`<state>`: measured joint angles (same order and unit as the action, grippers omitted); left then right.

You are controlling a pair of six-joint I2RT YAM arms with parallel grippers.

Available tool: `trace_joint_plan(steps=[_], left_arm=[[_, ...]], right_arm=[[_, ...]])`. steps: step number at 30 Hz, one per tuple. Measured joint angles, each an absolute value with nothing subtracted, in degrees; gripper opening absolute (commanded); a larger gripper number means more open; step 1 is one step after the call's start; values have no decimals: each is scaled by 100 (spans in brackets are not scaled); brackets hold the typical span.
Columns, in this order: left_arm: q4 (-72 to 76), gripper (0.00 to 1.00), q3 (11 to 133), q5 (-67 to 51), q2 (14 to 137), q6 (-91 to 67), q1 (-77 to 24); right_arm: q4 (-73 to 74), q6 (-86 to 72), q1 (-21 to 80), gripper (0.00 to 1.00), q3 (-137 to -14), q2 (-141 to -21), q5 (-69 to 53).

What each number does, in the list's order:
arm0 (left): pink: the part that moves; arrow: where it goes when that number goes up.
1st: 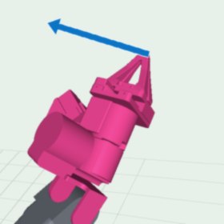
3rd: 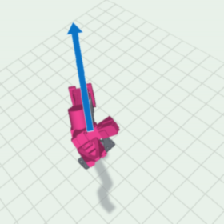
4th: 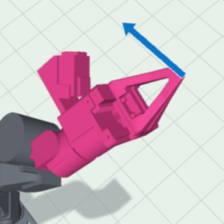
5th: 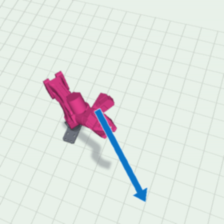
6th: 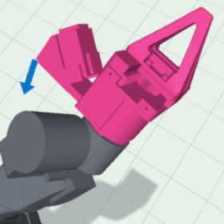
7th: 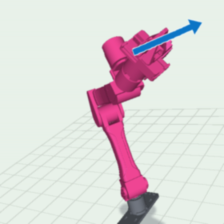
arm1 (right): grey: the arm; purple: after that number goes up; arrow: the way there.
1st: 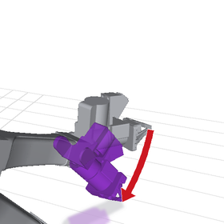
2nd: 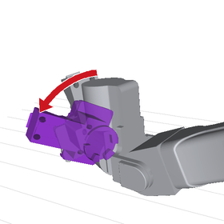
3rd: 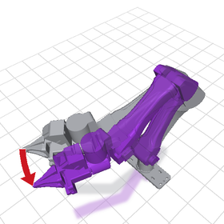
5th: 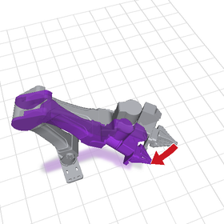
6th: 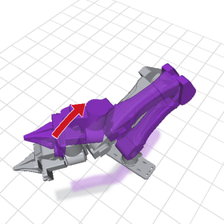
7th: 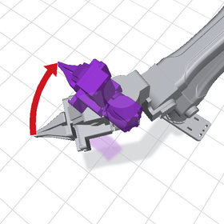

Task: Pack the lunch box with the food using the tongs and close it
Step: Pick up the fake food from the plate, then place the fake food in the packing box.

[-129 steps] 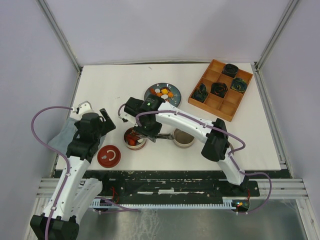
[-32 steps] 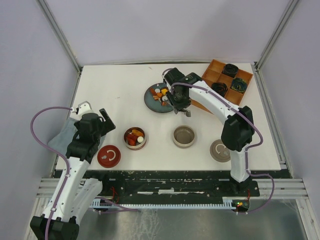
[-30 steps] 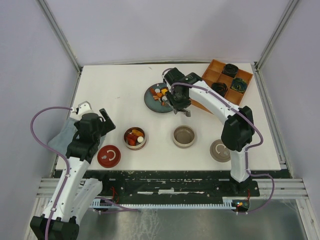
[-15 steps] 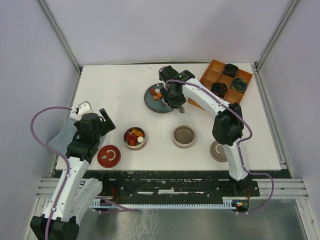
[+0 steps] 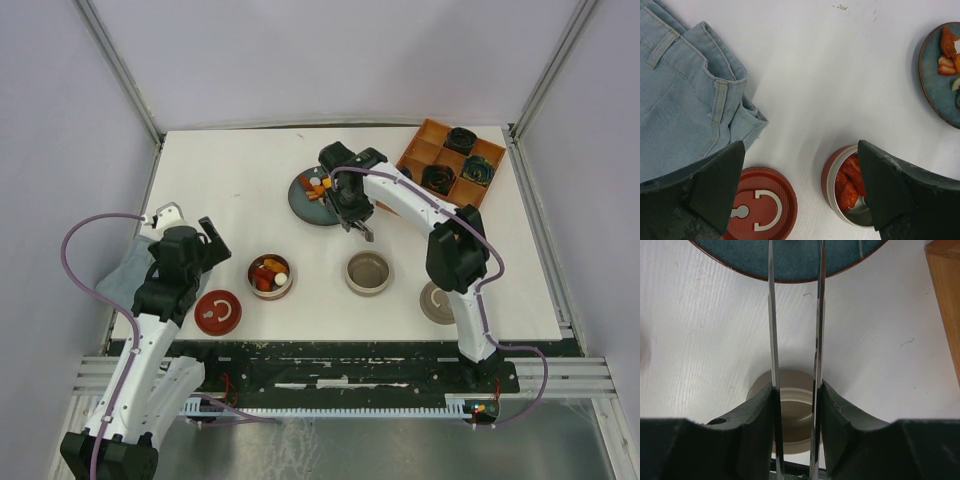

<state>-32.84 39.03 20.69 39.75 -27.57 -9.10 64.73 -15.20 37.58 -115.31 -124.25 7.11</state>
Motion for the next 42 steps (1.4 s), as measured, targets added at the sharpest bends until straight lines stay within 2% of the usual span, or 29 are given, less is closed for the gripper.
trace_joint_plan(steps=[11,21,35,42], left_arm=[[-3284,100,3903,2069,3975,-2757,-910],[-3284,100,3903,2069,3975,-2757,-910],[-3284,100,3903,2069,3970,-2759,-910],[-3284,100,3903,2069,3970,-2757,-910]], right_arm=[[6357,-1509,3760,43,-10943,-11443,449],[6040,-1444,3839,43,-10665,-11218,-432],[5815,-552,5452,43,-10639,-10930,-1020],[5854,-268,5697,43,-10700,-10993,-1262]])
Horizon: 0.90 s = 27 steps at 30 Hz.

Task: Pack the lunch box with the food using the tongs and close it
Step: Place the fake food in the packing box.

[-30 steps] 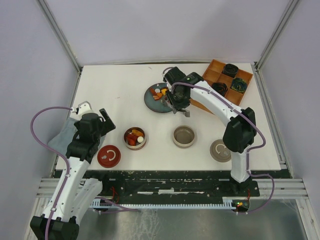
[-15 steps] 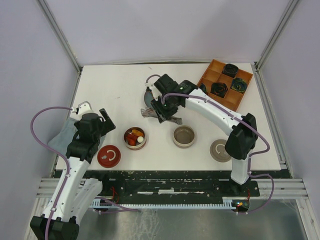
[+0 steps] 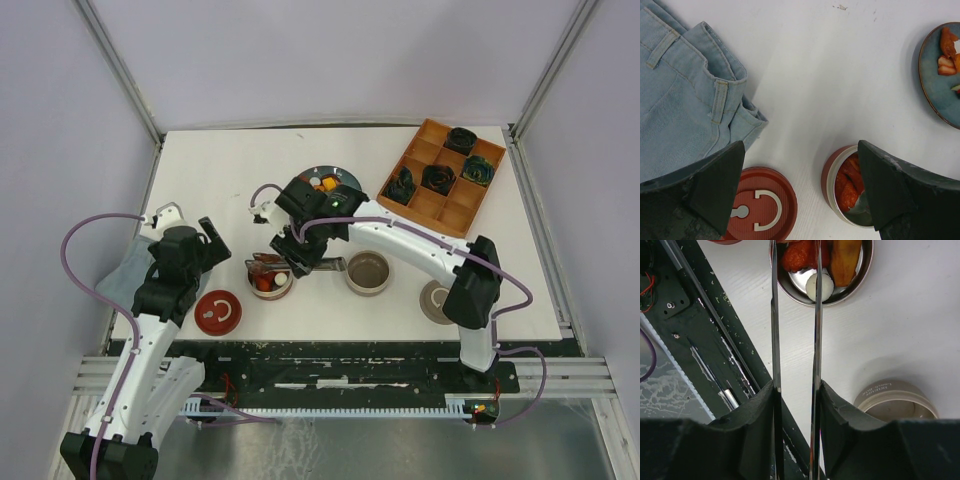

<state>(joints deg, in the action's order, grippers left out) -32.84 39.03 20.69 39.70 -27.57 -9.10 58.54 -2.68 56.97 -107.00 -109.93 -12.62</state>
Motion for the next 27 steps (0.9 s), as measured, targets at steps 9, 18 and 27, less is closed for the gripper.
trace_joint_plan(steps=[9,18,27], left_arm=[[-3284,100,3903,2069,3970,-2759,-910],[-3284,100,3903,2069,3970,-2757,-910],[-3284,100,3903,2071,3970,-2757,-910]], right_arm=[[6112,-10,5811,44,-10945,-11365,-1293],[6224,115,5863,52,-11026,-11524,-1299],[6088,108,5863,46,-11026,-11537,-1245]])
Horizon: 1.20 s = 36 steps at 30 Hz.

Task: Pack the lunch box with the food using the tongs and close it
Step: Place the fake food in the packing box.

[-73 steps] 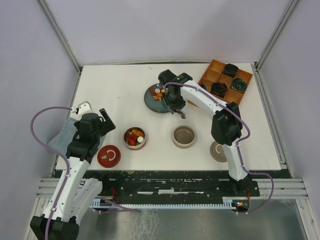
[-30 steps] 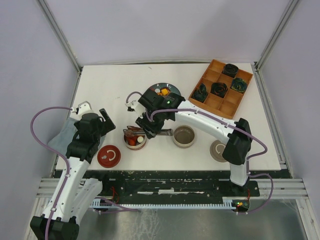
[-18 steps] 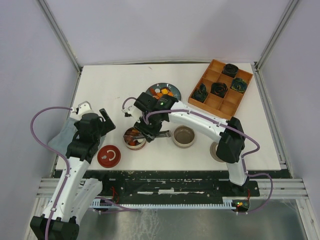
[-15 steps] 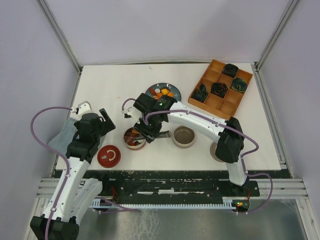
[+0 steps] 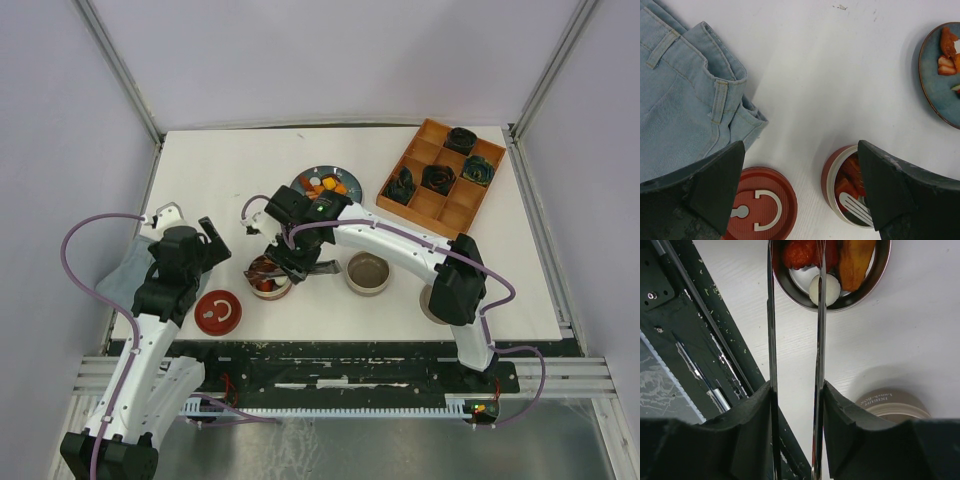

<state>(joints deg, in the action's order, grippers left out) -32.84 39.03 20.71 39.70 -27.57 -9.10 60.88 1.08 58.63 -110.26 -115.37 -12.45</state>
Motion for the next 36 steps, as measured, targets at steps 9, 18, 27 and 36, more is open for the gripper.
trace_joint_plan(steps=[9,18,27,36], left_arm=[[-3284,100,3903,2069,3970,-2757,-910],[-3284,100,3903,2071,3970,-2757,-910],[-3282,100,3900,2069,3970,-2759,-910],[-3284,100,3900,2069,3970,-2757,-910]], right_arm=[[6141,117,5867,45,-11024,-11537,-1184],[6047,-150,5861,49,-11028,-11537,-722],[6003,-515,5863,45,-11242,-11769,-770],[6182,-687,5861,36,-11334,-12145,-1079]])
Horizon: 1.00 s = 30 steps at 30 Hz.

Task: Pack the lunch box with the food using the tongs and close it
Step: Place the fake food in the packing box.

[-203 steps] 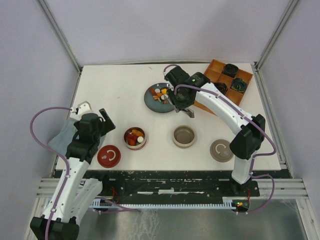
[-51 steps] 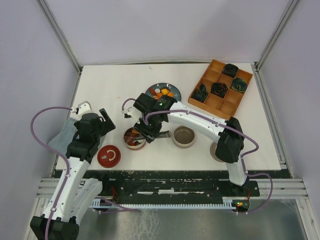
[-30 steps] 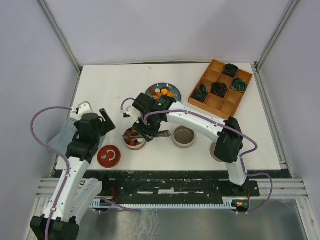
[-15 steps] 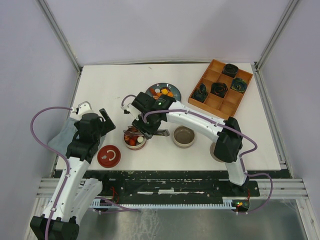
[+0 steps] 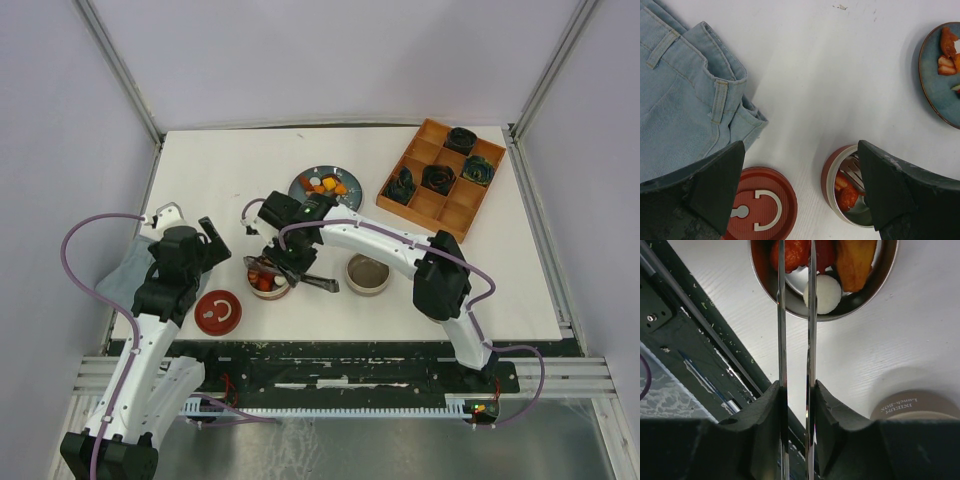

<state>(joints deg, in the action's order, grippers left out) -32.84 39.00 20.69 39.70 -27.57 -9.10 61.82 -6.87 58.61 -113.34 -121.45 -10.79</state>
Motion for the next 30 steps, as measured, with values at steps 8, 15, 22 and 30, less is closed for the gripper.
trace_joint_plan(steps=[8,15,22,30], left_arm=[[-3284,100,3900,2069,3970,-2757,-910],[-3284,100,3900,2064,3975,-2759,-910],[-3284,100,3900,2062,3975,-2757,-910],[-3282,100,3900,2056,3977,-2759,-910]], right_arm=[[6571,-698,5863,37,-11386,-12145,-1546],[6917,-698,5863,37,-11397,-12145,-1452],[7194,-609,5863,37,-11356,-12101,-1459],[7358,-495,5863,39,-11113,-11657,-1415]])
